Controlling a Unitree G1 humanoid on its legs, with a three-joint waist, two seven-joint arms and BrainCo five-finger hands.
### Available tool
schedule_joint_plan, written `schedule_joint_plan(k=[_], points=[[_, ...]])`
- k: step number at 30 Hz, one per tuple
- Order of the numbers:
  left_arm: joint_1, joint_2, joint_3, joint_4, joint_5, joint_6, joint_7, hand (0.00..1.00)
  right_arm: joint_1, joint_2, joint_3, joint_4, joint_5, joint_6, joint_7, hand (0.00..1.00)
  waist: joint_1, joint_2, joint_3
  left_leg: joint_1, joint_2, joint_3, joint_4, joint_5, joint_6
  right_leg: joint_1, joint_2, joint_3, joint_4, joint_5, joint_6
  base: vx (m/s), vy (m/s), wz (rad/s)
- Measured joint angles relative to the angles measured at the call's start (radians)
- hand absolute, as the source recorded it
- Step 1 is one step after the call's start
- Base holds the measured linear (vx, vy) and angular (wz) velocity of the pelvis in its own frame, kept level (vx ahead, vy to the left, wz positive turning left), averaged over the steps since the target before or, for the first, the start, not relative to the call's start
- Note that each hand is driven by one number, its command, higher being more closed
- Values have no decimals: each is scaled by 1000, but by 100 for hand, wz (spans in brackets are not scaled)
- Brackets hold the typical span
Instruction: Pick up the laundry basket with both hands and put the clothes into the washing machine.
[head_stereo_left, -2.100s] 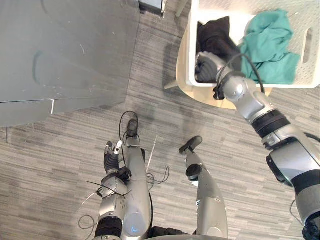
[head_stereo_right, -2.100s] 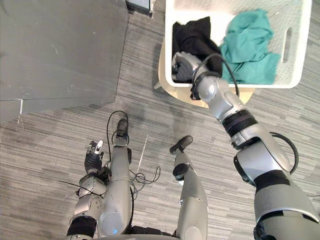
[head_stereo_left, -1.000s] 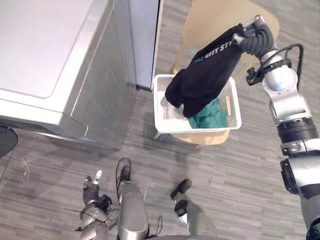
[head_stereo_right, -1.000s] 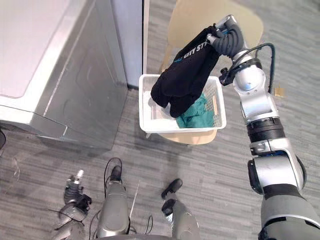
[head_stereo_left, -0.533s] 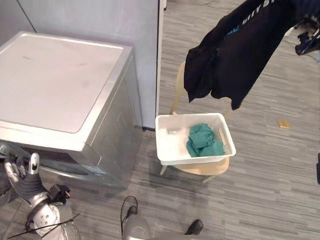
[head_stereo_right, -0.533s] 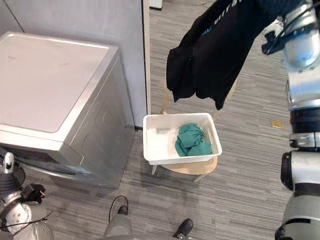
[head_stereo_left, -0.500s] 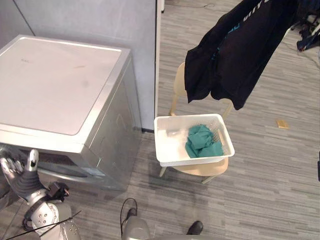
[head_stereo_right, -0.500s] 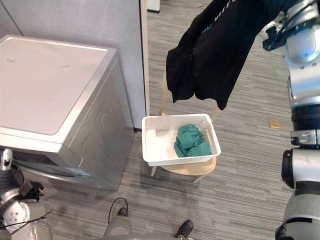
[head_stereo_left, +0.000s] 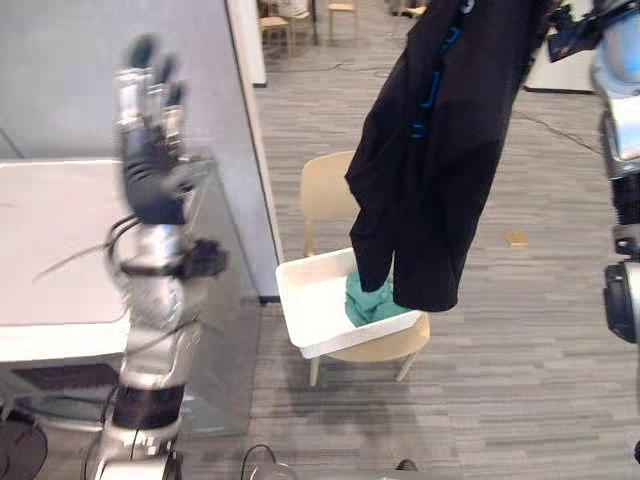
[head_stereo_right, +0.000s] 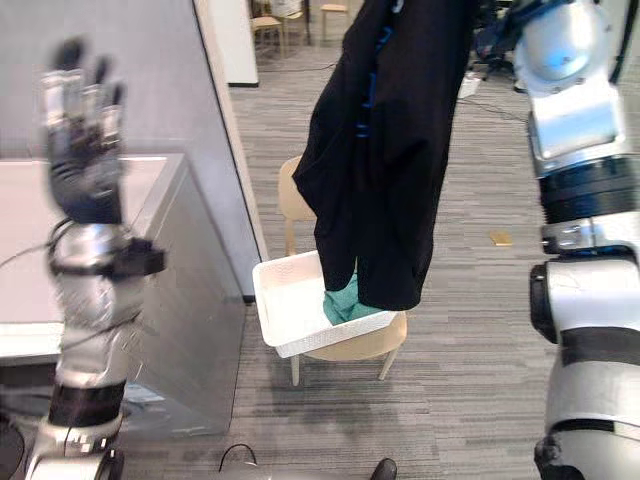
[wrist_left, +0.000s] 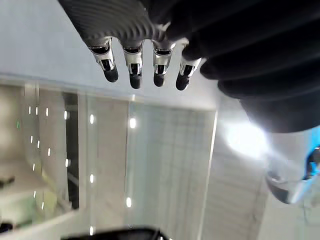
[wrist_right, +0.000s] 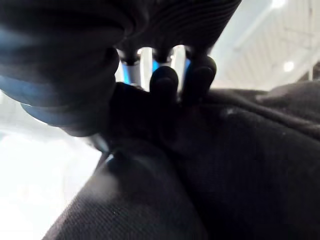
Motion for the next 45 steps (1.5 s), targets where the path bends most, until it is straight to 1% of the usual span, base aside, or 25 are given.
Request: schedule_joint_plan(k=[1,2,5,6,7,8,9,10,11,12,15,18,21,27,31,32,36,39,45], points=[[-51,4,-23,61,-26,3,-14,0,0,17,3,0,8,4,-1,100,-9,3,-1,4,0,4,0,0,0,-2,0,7,0,2,0,-14,6,-24],[-114,7,-57,136,-59,8,-20,0,0,29,6,0,19,8,-8,100,-30,4,-1,4,-1,10,-1,0,0,-5,0,14,0,3,-2,-16,6,-18],[-233,26,-133,290,-128,17,-38,0,-36,66,8,3,56,18,-17,100,-55,10,2,3,0,43,-1,-1,-1,-33,5,48,0,15,-7,-14,1,-34],[-281,26,-171,360,-140,28,-46,0,-51,81,9,3,74,19,-18,100,-62,14,4,7,1,53,0,-1,-1,-37,6,59,0,18,-9,-5,-2,-24],[-305,26,-193,392,-148,33,-50,0,-59,87,13,3,80,21,-22,100,-67,16,4,10,1,53,0,-1,-1,-37,7,62,0,18,-9,0,-1,-18],[-356,27,-233,448,-166,45,-55,0,-74,103,22,3,92,27,-29,100,-83,18,5,12,1,53,0,-1,-1,-36,8,64,0,19,-9,4,-1,-12],[-410,23,-273,508,-169,54,-56,0,-83,122,27,3,106,31,-34,100,-91,18,5,16,2,55,0,-3,-4,-36,10,71,0,19,-10,3,1,-12],[-435,19,-288,536,-169,58,-56,0,-86,134,29,3,113,32,-34,100,-95,18,5,19,2,59,1,-4,-5,-36,11,75,0,20,-9,-5,6,-15],[-475,14,-310,578,-173,62,-55,0,-94,154,40,3,119,34,-35,100,-107,18,5,21,2,64,2,-6,-4,-36,11,79,0,20,-9,-9,9,-14],[-508,0,-327,611,-188,67,-56,0,-98,170,47,3,120,34,-35,100,-112,18,5,23,2,69,4,-9,-4,-36,12,85,0,21,-9,-13,12,-14],[-576,-16,-377,673,-220,81,-56,0,-105,196,60,3,130,35,-37,100,-113,20,6,29,3,83,5,-18,1,-36,15,100,0,21,-8,-13,13,-14],[-612,-29,-395,720,-257,94,-57,0,-106,223,75,3,140,35,-38,100,-116,21,7,35,4,96,6,-21,-2,-36,16,111,0,22,-7,11,12,-12],[-658,-35,-444,749,-288,100,-64,0,-130,251,100,3,147,37,-40,100,-131,23,9,34,3,103,11,-24,-3,-45,15,114,0,23,-5,21,14,-4],[-746,-57,-533,773,-298,104,-100,0,-192,275,146,4,146,37,-40,100,-139,29,15,32,2,105,11,-24,-4,-53,15,121,0,25,-5,12,3,-3],[-802,-89,-586,820,-299,120,-104,0,-194,299,164,6,146,37,-37,100,-142,35,22,33,1,105,11,-27,-3,-53,14,122,0,25,-5,0,0,0],[-810,-97,-594,831,-299,121,-110,100,-199,304,180,6,146,37,-36,100,-146,38,26,33,1,106,11,-28,-2,-53,14,123,0,25,-5,0,0,0],[-822,-132,-604,870,-298,129,-121,100,-233,333,204,36,147,46,-33,100,-162,46,33,35,0,115,8,-28,-1,-58,16,132,0,26,-4,-2,-1,-5],[-850,-153,-627,896,-298,130,-121,100,-235,334,204,36,147,52,-33,100,-164,47,33,36,-1,131,6,-28,-2,-68,16,146,0,28,-2,8,1,-12],[-864,-169,-627,896,-298,128,-121,100,-247,331,212,40,146,55,-34,100,-170,54,41,44,-3,142,5,-30,-4,-71,17,160,0,29,-2,12,4,-8]])
